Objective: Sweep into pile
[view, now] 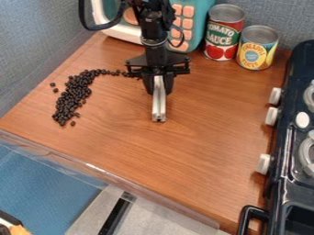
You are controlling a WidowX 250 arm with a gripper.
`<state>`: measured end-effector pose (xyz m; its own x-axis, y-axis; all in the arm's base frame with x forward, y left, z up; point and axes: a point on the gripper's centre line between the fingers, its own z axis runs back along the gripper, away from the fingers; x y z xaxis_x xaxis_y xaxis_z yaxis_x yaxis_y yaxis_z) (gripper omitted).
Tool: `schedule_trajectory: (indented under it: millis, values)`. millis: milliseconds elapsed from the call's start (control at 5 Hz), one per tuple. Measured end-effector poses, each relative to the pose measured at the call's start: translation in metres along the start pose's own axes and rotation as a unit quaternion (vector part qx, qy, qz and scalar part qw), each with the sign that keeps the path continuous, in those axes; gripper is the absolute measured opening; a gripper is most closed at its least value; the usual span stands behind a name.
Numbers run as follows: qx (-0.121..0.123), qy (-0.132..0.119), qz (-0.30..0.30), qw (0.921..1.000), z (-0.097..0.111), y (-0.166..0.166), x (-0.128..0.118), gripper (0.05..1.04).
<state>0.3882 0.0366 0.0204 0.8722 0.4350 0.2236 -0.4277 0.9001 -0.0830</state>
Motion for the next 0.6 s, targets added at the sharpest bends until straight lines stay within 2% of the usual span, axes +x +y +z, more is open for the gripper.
schedule_trajectory:
  millis: [600]
  values:
    - [-0.005,-0.013,0.049,0.9987,-0.003,0.013,0.021,0.372]
